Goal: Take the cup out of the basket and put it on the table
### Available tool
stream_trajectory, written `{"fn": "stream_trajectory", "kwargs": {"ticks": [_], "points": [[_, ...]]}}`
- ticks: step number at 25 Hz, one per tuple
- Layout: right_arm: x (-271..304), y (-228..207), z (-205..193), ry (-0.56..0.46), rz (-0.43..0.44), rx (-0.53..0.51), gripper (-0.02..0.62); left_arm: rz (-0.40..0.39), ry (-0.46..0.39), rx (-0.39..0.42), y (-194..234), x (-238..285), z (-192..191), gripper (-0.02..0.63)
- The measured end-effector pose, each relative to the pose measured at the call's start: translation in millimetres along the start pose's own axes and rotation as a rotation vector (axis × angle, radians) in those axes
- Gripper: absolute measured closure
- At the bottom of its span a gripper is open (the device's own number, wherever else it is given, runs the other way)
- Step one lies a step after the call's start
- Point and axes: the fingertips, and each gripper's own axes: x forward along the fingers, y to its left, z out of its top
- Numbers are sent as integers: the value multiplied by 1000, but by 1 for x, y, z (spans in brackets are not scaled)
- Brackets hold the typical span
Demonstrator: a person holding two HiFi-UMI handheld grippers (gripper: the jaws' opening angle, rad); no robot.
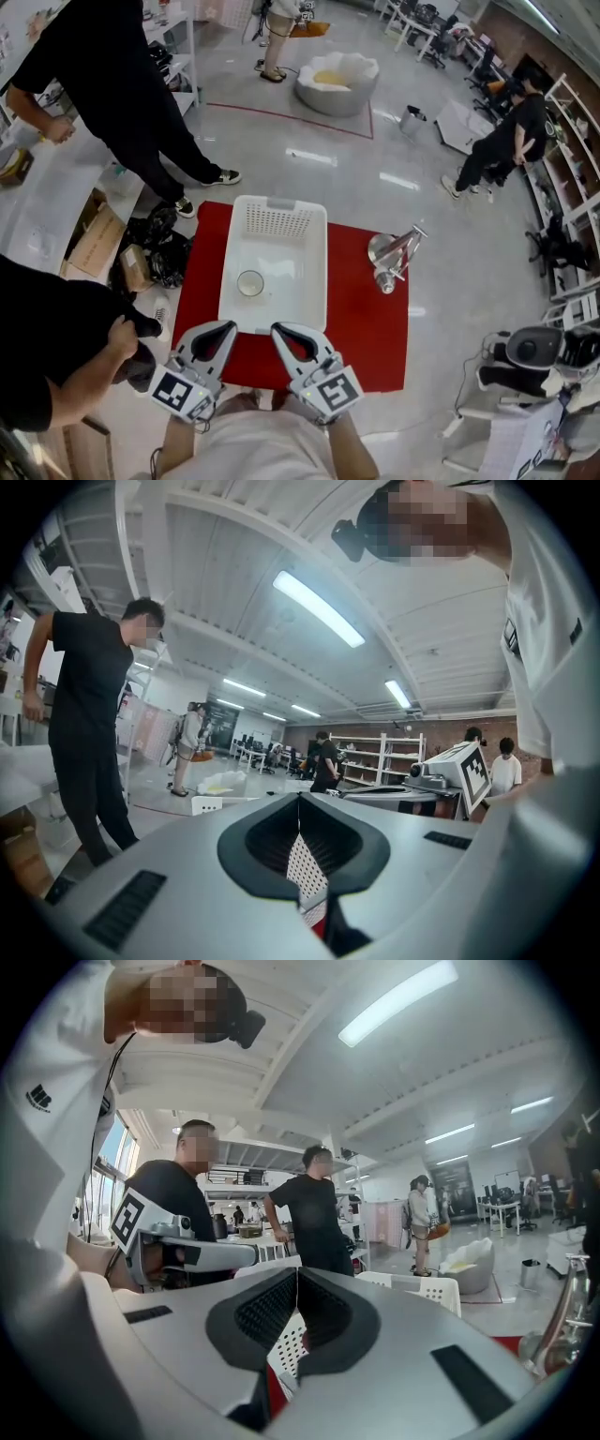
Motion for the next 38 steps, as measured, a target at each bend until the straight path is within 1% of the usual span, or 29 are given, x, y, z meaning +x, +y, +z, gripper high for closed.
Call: {"fn": "stream_trajectory", "kwargs": {"ticks": [5, 9, 16, 20, 23, 28, 31, 35, 38], "points": [[12, -19, -7, 29, 61, -24, 586, 51, -5, -14, 8, 15, -4, 595], [23, -28, -14, 75, 120, -58, 586, 91, -5, -26, 13, 24, -6, 595], [40, -39, -24, 156, 192, -110, 584, 123, 1, -37, 17, 32, -8, 595], [55, -45, -29, 189, 209, -131, 583, 128, 3, -44, 26, 34, -10, 595], [67, -48, -36, 232, 230, -159, 577, 130, 4, -48, 31, 34, -12, 595], [86, -48, -54, 325, 281, -269, 497, 134, 7, -56, 34, 35, -16, 595], [102, -47, -72, 386, 319, -340, 451, 137, 11, -59, 39, 34, -18, 595], [117, -45, -95, 479, 394, -394, 398, 149, 15, -67, 44, 30, -19, 595], [127, -48, -114, 550, 431, -430, 361, 158, 18, -73, 48, 28, -20, 595]]}}
